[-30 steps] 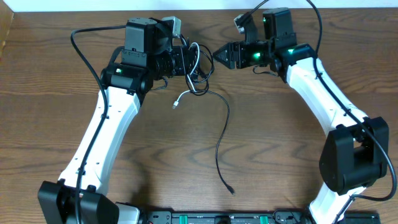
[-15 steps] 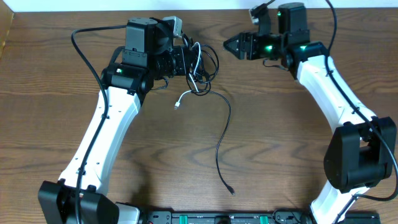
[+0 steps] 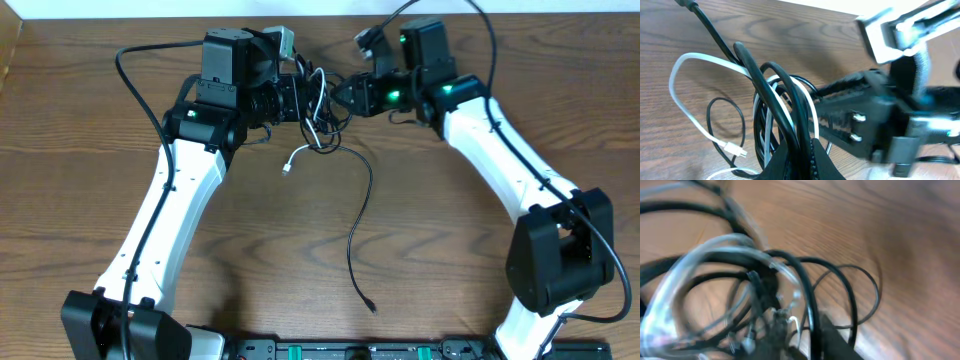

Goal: Untangle cables

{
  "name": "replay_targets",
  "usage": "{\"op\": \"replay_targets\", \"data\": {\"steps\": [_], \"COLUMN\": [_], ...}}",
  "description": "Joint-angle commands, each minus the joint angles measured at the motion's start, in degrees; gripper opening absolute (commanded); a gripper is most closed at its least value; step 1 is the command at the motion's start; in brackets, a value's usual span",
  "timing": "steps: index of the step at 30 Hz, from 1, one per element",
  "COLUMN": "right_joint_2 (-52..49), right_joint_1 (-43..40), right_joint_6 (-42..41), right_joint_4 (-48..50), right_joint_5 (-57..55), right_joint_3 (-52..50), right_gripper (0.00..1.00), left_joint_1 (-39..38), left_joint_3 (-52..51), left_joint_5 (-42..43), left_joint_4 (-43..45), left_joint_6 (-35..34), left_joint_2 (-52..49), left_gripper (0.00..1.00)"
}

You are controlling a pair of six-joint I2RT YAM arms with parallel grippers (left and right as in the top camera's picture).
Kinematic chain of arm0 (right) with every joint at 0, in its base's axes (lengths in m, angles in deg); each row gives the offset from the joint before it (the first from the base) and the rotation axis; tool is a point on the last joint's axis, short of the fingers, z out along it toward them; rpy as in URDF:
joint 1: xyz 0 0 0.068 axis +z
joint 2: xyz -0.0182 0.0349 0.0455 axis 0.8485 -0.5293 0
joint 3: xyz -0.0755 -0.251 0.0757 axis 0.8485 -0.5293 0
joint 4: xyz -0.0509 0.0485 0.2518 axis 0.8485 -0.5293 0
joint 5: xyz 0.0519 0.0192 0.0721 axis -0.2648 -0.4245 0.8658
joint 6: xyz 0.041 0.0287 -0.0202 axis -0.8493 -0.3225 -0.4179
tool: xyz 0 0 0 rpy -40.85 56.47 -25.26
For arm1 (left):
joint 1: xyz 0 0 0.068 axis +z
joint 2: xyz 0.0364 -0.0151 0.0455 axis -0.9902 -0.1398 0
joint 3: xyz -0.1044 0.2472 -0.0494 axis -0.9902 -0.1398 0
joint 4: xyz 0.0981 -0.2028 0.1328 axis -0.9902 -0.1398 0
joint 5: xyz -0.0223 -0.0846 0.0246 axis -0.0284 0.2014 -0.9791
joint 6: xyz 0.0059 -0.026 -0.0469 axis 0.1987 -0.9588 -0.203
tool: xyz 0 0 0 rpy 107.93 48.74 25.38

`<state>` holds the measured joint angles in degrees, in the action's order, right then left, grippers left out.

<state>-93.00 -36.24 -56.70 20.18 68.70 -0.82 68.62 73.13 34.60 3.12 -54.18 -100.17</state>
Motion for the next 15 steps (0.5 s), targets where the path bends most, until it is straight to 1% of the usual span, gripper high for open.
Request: {"op": "replay_targets", "data": {"steps": [1, 3, 6, 8, 11, 15], "right_joint_2": [-0.9, -0.9, -0.9, -0.9, -1.0, -1.0], "right_joint_1": [-0.1, -1.0, -3.0, -4.5, -6.5, -8.5], "right_joint_6": [-4.0, -6.1, -6.2, -6.2, -6.2, -5.5], "right_joint_4": [-3.0, -5.8, -9.5, -11.4, -13.6, -15.6], "right_joint_5": [-15.1, -20.7, -24.5, -24.9, -24.9, -24.9], "right_joint_3": [0.3, 0.3, 0.3, 0.3, 0.3, 0.2], "right_gripper": [0.01, 0.01, 0.01, 0.01, 0.01, 0.01], "left_joint_1": [0.0, 0.2, 0.9, 1.8, 3.4, 5.9], "left_joint_3": [0.5, 0.5, 0.5, 0.5, 0.5, 0.5], "left_joint_5": [2.0, 2.0, 2.0, 1.5, -1.0, -1.7], "left_joint_4": [1.1, 2.0, 3.9, 5.4, 7.1, 9.9], "left_joint_6": [-0.2, -0.2, -0.2, -1.0, -4.3, -6.8], "left_joint_2": [1.3, 2.4, 4.9, 6.8, 9.6, 12.9], "left_gripper": [0.07, 0.08, 0.07, 0.07, 0.07, 0.08]}}
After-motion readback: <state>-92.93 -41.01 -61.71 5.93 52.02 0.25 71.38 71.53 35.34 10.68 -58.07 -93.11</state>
